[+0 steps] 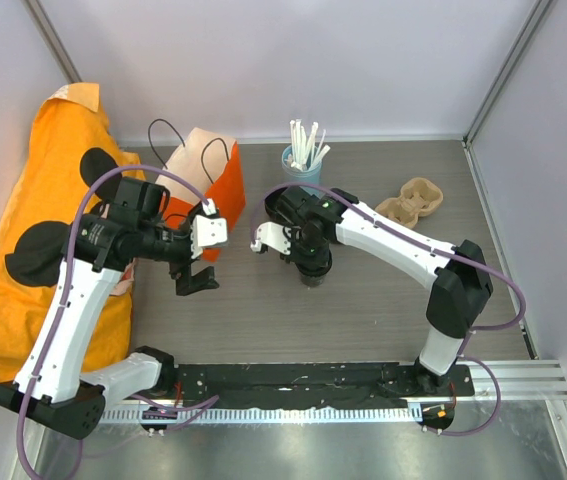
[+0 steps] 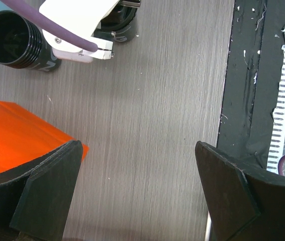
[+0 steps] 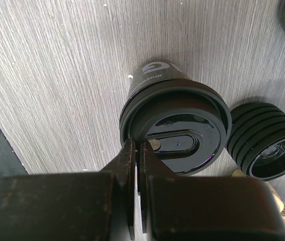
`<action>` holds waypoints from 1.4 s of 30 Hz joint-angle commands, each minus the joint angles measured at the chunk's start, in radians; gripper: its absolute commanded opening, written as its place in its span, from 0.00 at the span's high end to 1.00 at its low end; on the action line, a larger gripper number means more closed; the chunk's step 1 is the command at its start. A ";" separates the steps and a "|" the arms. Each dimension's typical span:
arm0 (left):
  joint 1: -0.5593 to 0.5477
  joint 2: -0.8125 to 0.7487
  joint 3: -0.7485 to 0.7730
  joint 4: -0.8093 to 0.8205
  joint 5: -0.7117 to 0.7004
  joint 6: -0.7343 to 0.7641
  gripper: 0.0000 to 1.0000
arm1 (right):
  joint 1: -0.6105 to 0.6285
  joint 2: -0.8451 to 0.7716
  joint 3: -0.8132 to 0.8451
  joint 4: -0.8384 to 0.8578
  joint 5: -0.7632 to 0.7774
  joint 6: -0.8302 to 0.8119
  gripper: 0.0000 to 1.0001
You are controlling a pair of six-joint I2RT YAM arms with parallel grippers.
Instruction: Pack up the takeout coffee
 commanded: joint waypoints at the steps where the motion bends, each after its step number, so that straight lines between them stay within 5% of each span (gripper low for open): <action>1: 0.008 0.006 0.033 -0.188 0.039 0.014 0.00 | 0.006 -0.007 0.031 0.000 0.016 0.017 0.99; 42: 0.022 0.003 0.033 -0.197 0.065 0.025 0.00 | 0.009 0.008 -0.033 0.040 0.016 0.036 0.98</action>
